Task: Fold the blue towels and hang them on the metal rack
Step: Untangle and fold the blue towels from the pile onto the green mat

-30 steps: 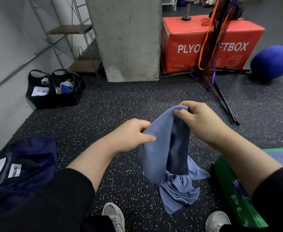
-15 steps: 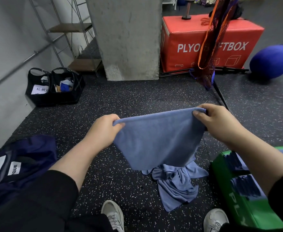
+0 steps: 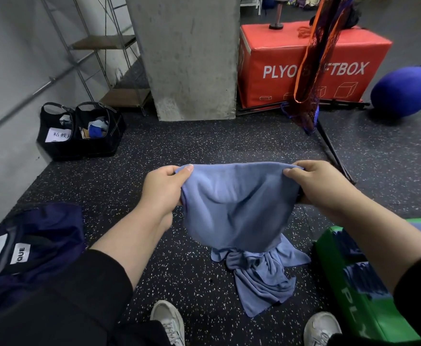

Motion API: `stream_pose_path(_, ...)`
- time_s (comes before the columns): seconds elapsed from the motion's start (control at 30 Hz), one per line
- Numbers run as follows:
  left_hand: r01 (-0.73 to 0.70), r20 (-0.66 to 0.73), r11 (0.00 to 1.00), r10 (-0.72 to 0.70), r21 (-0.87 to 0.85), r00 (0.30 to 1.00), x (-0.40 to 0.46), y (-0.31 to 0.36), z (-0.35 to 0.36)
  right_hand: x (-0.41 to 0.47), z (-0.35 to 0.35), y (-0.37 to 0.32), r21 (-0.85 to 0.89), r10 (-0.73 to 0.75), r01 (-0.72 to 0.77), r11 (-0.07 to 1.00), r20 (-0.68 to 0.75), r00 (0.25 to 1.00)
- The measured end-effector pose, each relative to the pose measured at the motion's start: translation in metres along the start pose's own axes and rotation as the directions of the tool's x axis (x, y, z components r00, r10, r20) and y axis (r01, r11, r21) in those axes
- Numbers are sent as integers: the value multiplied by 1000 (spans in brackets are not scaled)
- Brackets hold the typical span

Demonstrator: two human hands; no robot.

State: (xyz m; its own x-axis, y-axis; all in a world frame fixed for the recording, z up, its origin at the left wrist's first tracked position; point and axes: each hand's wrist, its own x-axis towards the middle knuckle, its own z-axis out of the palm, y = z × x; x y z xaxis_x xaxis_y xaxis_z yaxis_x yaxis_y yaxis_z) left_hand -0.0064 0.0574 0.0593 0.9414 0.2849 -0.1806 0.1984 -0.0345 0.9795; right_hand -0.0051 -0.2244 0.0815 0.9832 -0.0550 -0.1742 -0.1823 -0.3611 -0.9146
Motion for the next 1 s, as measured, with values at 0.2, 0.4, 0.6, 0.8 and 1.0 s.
stream_pose_path(0.2, -148, 122, 979, 131, 139, 984, -19, 2, 35, -5, 28, -3, 75, 44, -49, 996, 68, 997)
stream_pose_path(0.4, -240, 246, 940, 180, 241, 952, -46, 0, 70, -7, 62, -3, 187, 64, -94, 978, 157, 985)
stream_pose_path(0.6, -258, 119, 942, 237, 214, 964, -42, -1, 74, -3, 66, -3, 246, 63, -124, 961, 239, 969)
stream_pose_path(0.8, -324, 239, 917, 268, 235, 933, -41, 1, 72, 0, 68, -3, 461, 106, -255, 850, 324, 940)
stream_pose_path(1.0, -316, 372, 880, 177, 354, 911, -43, 9, 59, 8, 53, 0, 145, 5, -21, 989, 111, 994)
